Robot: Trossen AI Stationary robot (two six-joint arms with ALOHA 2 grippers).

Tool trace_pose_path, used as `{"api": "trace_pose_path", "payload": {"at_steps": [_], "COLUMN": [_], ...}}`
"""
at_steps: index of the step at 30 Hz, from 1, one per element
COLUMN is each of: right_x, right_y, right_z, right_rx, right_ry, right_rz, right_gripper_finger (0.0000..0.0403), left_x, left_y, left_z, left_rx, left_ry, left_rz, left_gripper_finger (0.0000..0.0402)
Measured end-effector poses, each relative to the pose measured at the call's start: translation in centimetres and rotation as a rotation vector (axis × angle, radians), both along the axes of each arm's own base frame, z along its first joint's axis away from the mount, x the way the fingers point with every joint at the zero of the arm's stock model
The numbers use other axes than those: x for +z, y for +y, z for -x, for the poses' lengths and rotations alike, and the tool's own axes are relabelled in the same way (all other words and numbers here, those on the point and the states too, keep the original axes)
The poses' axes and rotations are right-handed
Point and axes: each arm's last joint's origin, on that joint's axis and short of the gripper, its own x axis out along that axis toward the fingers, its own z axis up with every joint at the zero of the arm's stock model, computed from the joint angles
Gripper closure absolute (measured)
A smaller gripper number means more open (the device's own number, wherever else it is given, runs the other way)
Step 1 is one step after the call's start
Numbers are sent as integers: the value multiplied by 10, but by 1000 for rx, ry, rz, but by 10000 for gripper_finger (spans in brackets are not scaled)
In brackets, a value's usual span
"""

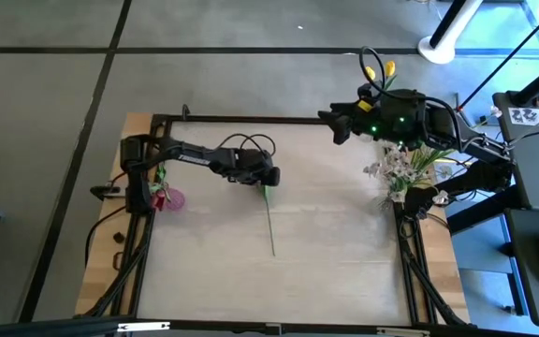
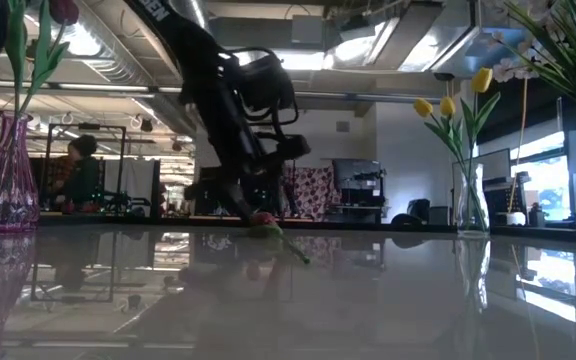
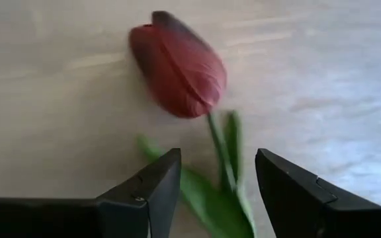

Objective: Sort flowers into vase by color
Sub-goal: Put the red flower in the purple vase

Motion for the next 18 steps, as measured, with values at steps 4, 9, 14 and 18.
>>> {"api": "trace_pose_path", "payload": {"at_steps": [4, 9, 14, 18], "right_x": [0, 0, -2, -2], "right_y": [0, 0, 0, 0], "right_z": [0, 0, 1, 0], "right_rx": [0, 1, 1, 8], "right_ry": [1, 3, 19, 19], "right_rz": [0, 0, -3, -5], "right_gripper_finger": [130, 130, 130, 130], "left_x": [-7, -15, -13, 0], "left_y": [-2, -1, -2, 1], "left_z": [-9, -11, -9, -7], "left_rx": [-17, 1, 10, 14], "left_ry": [-53, -43, -29, -51], "left_rz": [-7, 12, -17, -66], "left_gripper_finger": [229, 265, 333, 391]}}
